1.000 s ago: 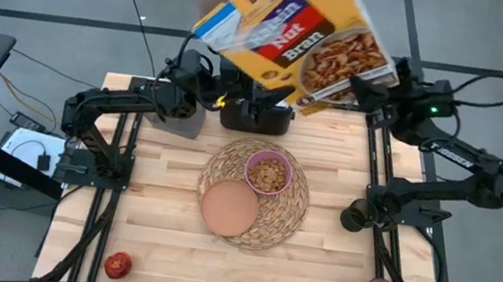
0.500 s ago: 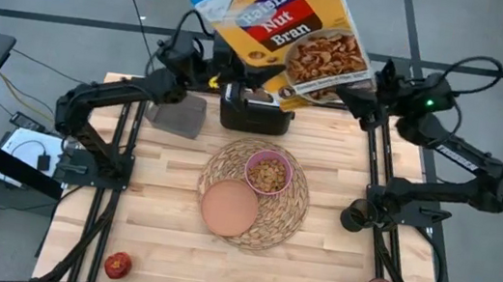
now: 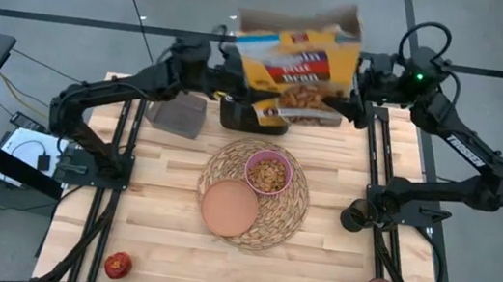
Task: Arrange a breakfast setting
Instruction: Pour the cereal from the cereal box into the pink bowl on the brown placemat
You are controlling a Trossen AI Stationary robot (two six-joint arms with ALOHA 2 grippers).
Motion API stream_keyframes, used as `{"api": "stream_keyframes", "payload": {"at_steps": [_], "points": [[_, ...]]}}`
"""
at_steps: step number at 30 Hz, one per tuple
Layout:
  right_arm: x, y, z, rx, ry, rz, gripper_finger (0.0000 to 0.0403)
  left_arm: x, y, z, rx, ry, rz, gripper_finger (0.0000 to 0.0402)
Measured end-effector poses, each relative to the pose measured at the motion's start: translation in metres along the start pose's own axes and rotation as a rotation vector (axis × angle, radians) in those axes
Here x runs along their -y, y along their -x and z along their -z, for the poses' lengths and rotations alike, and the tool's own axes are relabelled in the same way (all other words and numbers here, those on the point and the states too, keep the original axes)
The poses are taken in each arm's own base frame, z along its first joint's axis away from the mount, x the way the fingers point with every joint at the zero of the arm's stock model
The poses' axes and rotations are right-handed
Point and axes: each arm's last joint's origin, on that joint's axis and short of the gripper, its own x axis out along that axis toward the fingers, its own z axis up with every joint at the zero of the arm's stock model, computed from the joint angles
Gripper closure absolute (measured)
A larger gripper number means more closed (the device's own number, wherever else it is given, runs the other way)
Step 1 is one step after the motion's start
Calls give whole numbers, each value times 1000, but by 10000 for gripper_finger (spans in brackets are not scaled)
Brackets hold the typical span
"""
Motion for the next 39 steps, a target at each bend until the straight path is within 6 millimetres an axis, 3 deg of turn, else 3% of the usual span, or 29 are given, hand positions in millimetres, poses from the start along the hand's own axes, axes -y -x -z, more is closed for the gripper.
{"api": "stream_keyframes", "payload": {"at_steps": [4,8,15,20,25,29,34,39], "points": [[4,-9,-1,-7,1,-25,17,4,-12,16,-73,20,23,305],[7,-12,0,-22,10,-35,54,4,-12,22,-130,40,6,305],[9,-13,3,-40,-18,8,189,2,-11,23,-151,63,-65,287],[11,-8,2,-42,-29,44,287,0,-6,19,-145,63,-92,237],[10,7,5,-83,-42,147,326,0,29,-2,-183,51,-151,173],[7,28,24,-157,-48,402,330,3,79,-21,-276,61,-233,140],[2,58,62,-277,-14,831,331,10,129,-30,-373,183,-339,138],[5,72,112,-335,21,1080,332,17,153,-36,-392,201,-389,153]]}}
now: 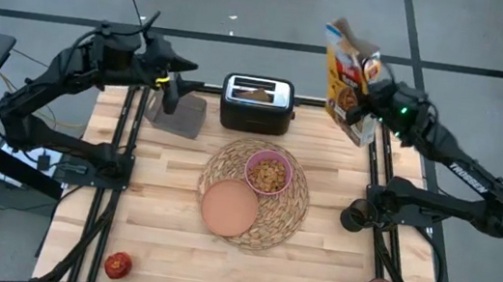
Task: Arrange a breakfast setting
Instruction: Pour the cereal from the cereal box into the pink bowl on the brown placemat
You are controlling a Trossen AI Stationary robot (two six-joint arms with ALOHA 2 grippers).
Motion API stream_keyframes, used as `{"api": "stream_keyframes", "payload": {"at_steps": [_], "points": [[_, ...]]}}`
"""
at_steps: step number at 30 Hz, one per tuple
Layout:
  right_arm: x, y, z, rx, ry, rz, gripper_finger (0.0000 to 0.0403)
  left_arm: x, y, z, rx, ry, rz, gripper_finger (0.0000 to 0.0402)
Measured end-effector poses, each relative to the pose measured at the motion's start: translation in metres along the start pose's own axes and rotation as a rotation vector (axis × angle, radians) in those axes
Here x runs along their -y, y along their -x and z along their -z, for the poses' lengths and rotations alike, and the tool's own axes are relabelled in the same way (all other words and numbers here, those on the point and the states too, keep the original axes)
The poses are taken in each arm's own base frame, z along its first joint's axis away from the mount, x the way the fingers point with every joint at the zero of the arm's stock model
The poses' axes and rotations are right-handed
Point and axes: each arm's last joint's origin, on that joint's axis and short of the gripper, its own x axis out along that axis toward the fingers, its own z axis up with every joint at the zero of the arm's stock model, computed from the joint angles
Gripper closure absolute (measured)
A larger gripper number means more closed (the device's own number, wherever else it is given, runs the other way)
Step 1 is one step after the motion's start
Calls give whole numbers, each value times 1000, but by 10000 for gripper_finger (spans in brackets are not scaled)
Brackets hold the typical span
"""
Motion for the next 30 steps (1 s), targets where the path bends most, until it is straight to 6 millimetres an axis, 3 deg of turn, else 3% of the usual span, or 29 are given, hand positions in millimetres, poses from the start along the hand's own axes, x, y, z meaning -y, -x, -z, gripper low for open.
{"api": "stream_keyframes", "payload": {"at_steps": [8,19,24,30], "points": [[-7,-31,62,32,-13,90,332,0,-1,2,-22,20,0,168],[3,-42,100,-42,17,290,321,0,-2,5,-55,18,-1,169],[12,-43,103,-47,-7,404,290,0,-2,5,-55,18,-1,169],[14,-41,96,-62,-44,370,213,0,-2,5,-53,18,-1,169]]}}
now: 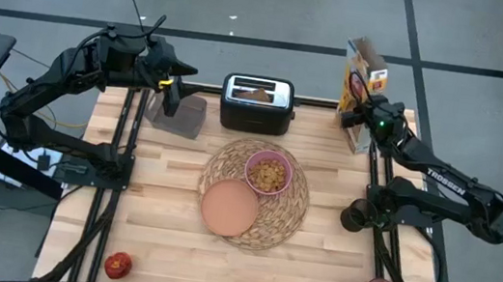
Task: Arrange a breakfast setting
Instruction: Pour the cereal from the cereal box into the pink bowl on the brown placemat, then put the toasted bread from the toaster on the brown plate on the brown placemat
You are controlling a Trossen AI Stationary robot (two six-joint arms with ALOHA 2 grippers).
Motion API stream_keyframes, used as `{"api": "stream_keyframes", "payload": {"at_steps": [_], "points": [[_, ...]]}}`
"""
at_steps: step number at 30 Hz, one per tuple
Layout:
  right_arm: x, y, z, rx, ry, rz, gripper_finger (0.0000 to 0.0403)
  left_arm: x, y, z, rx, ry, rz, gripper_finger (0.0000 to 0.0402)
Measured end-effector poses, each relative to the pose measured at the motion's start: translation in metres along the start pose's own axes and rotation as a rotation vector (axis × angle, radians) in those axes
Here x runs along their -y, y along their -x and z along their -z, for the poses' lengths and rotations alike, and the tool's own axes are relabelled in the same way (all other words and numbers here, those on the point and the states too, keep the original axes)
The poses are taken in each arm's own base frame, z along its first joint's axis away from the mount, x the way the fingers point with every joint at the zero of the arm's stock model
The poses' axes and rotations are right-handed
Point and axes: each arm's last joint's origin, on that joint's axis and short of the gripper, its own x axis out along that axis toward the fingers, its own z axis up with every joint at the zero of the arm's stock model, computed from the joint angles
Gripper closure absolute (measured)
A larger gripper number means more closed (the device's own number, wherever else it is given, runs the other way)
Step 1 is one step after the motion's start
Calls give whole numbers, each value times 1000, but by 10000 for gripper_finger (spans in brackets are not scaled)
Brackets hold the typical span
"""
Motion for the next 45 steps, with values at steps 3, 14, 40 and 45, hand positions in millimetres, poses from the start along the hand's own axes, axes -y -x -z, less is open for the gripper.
{"api": "stream_keyframes", "payload": {"at_steps": [3,14,40,45], "points": [[2,3,-7,-37,-17,-18,168,0,0,0,0,10,0,169],[13,26,-34,-238,31,-98,85,0,0,0,-1,40,1,169],[64,125,-148,-157,-35,-291,86,4,-17,-10,74,76,25,169],[69,144,-177,79,-89,-498,86,8,-51,-13,61,69,138,169]]}}
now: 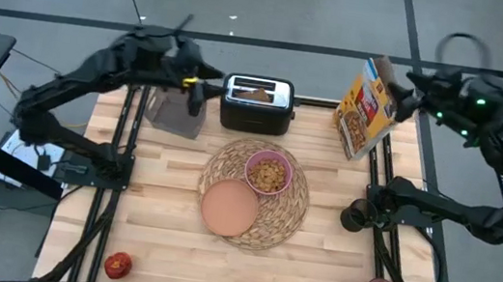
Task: Arrange a breakfast setting
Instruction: Put the toasted bread from the toaster on the brown plate on the brown placemat
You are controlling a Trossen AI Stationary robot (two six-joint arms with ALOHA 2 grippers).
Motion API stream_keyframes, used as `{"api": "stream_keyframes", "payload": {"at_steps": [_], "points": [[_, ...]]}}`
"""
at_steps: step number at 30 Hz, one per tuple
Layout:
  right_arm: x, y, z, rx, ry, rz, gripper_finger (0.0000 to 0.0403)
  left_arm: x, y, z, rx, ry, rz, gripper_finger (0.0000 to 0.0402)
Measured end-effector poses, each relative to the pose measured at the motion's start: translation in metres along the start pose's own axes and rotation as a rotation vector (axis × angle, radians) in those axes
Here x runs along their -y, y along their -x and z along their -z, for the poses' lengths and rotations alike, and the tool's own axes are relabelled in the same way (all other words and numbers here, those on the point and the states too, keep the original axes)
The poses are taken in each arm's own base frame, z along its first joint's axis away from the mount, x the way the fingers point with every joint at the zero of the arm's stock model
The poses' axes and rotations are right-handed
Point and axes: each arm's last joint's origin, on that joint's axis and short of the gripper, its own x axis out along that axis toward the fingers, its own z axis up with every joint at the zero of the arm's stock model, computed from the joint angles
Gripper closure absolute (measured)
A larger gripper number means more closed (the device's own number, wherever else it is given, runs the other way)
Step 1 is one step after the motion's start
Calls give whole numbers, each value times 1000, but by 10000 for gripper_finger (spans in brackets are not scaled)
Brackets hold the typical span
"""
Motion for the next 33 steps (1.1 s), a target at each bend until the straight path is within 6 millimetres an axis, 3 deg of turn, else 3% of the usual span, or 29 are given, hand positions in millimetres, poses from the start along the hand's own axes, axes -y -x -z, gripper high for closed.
{"api": "stream_keyframes", "payload": {"at_steps": [6,13,18,24,33], "points": [[-11,11,-22,223,53,-312,86,-15,-65,11,-68,-10,55,169],[-20,0,-21,165,31,-497,95,-70,-134,32,-115,-66,3,169],[-28,-11,-21,89,-51,-601,106,-109,-176,65,-228,-110,-11,169],[-36,-15,-18,32,-90,-641,119,-134,-207,98,-331,-142,5,169],[-40,-17,-17,31,-95,-607,127,-136,-220,115,-400,-170,13,174]]}}
